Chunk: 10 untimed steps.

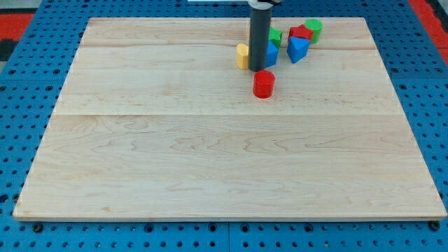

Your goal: Slightly move the green circle towards the red star

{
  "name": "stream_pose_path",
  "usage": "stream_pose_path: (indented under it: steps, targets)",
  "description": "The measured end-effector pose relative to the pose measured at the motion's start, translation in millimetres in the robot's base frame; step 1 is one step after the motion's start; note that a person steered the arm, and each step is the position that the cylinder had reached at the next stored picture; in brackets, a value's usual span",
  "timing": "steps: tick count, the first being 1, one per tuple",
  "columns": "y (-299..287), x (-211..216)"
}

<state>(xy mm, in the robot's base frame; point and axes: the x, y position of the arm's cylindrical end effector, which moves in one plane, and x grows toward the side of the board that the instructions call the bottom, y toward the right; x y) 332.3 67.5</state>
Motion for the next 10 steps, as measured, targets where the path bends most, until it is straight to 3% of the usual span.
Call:
stream_pose_path:
  steps: [4, 5, 6, 7, 10]
  targets:
    - [132.8, -2.9]
    - [154.4, -34.7]
    - [151.9, -77.5]
    - [136.7, -92.8]
    - [138.6, -110.2]
